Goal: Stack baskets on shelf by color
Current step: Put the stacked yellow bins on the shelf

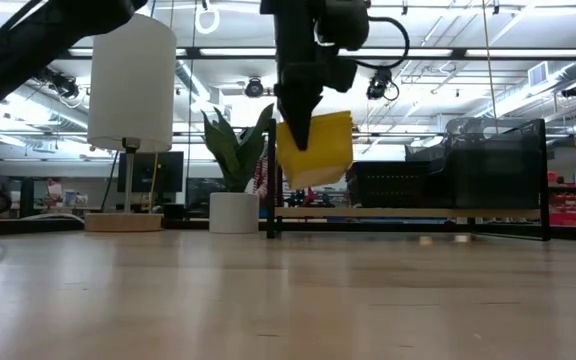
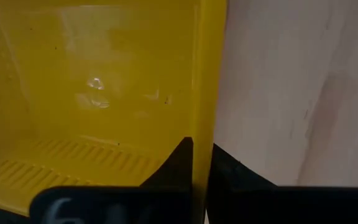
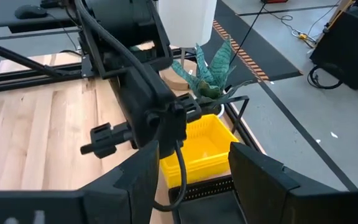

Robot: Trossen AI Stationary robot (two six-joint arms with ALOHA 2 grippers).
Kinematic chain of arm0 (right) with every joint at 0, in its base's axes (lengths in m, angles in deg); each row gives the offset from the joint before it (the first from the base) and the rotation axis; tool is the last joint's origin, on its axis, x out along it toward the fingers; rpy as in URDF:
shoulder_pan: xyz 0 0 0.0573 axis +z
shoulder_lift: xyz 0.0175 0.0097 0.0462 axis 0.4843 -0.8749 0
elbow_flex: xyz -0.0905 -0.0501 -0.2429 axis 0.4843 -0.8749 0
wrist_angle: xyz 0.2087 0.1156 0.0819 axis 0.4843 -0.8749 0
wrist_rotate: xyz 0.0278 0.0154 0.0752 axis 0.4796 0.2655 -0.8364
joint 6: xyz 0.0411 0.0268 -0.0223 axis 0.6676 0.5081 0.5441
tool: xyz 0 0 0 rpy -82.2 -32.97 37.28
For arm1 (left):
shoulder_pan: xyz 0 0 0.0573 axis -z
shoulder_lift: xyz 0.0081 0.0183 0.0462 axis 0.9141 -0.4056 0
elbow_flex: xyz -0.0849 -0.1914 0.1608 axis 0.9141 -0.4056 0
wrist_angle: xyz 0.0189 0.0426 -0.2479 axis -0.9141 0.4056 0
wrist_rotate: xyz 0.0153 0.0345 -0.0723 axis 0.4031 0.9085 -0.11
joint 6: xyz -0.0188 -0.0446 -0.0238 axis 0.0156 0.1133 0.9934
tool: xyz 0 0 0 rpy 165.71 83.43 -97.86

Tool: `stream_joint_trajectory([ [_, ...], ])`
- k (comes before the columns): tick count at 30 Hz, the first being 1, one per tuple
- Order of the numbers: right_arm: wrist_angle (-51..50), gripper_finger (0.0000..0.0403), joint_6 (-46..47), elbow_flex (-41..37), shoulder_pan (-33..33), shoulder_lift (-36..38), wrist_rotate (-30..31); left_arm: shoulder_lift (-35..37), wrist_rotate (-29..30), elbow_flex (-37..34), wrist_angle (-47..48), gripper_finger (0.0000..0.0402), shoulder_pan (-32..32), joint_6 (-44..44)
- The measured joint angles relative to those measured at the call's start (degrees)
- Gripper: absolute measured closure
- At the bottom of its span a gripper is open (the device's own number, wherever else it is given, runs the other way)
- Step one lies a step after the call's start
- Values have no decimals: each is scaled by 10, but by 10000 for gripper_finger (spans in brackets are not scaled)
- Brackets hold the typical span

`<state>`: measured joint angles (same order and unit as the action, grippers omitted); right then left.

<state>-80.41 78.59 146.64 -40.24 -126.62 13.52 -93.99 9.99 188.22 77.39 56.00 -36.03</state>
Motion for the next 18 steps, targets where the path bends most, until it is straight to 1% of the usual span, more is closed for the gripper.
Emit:
stream_joint_trajectory([
  [5,-1,204,0,0,0,0,-3,-8,6,-1,9,385,5,-13],
  [10,-1,204,0,0,0,0,-3,-10,6,0,-4,385,7,-39],
  [13,0,204,0,0,0,0,-3,-21,7,0,-28,385,6,-38],
  [18,-1,204,0,0,0,0,-6,-38,12,-1,-39,385,5,-36],
])
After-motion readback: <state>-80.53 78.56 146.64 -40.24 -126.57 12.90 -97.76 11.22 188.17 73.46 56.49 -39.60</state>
